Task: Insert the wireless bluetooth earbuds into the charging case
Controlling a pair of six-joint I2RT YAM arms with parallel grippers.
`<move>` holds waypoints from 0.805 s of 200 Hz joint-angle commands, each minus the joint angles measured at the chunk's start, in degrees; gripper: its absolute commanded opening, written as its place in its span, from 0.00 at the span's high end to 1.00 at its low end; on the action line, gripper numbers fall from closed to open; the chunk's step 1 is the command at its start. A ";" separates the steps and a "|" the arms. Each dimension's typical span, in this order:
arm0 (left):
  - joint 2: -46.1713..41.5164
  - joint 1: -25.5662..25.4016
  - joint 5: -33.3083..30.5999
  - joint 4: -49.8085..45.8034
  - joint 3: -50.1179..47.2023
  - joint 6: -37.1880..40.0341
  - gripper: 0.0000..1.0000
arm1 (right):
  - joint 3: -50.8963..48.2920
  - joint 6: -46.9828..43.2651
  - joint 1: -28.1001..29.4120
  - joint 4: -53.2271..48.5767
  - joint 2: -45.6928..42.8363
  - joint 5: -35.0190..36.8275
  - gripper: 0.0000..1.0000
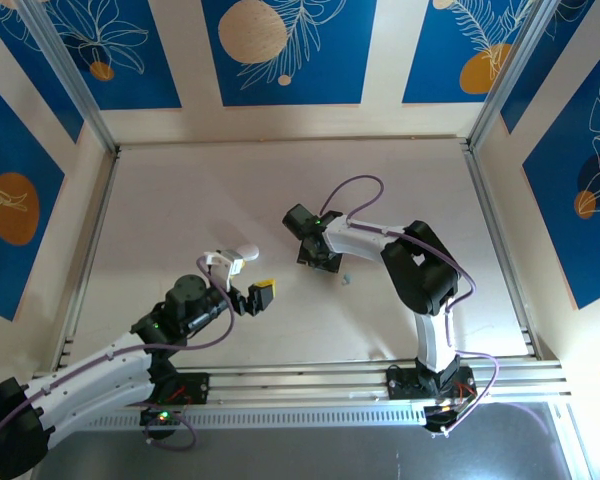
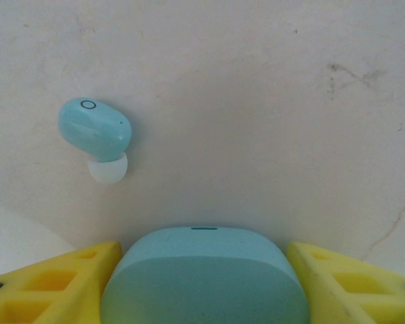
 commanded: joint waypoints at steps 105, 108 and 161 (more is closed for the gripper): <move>-5.99 -0.35 -4.61 -1.18 -2.40 1.53 0.00 | -2.72 11.36 8.07 -9.17 -10.17 3.73 0.46; -5.99 -0.35 -4.67 -1.18 -2.41 1.57 0.00 | -2.85 11.88 8.36 -9.25 -10.24 3.75 0.46; -6.69 -0.35 -4.79 -1.49 -2.50 1.52 0.00 | -2.57 19.34 13.06 -11.64 -8.17 4.21 0.46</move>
